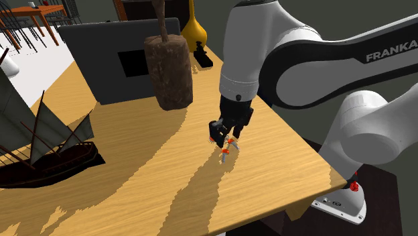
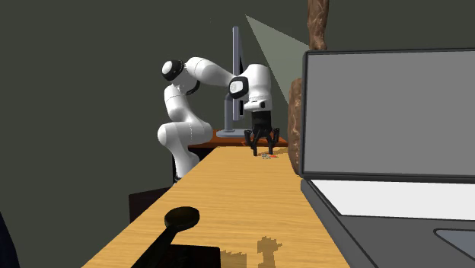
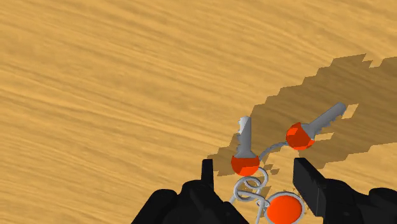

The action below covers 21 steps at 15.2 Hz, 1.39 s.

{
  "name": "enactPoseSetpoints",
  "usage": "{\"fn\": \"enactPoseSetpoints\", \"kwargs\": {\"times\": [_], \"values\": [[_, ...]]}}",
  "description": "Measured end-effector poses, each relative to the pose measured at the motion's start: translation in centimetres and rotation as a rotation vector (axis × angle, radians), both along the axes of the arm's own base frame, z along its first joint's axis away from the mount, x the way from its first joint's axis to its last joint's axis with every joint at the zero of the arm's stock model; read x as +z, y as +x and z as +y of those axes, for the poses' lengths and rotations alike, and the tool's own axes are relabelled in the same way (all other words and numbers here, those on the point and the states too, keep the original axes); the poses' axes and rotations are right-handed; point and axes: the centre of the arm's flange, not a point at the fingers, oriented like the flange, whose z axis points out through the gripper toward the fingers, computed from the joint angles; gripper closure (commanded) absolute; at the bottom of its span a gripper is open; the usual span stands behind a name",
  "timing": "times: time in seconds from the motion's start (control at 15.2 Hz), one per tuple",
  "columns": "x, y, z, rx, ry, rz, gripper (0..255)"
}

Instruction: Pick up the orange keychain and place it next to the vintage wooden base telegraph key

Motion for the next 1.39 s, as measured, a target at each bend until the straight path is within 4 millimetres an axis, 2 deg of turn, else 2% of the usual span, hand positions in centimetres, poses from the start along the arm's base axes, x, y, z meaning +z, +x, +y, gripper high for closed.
{"fn": "enactPoseSetpoints", "kwargs": {"times": [0.53,1.39], "values": [[0.6,0.0,0.0,0.001,0.000,0.000,255],[7.1,0.0,0.1,0.001,0.002,0.004,255]]}}
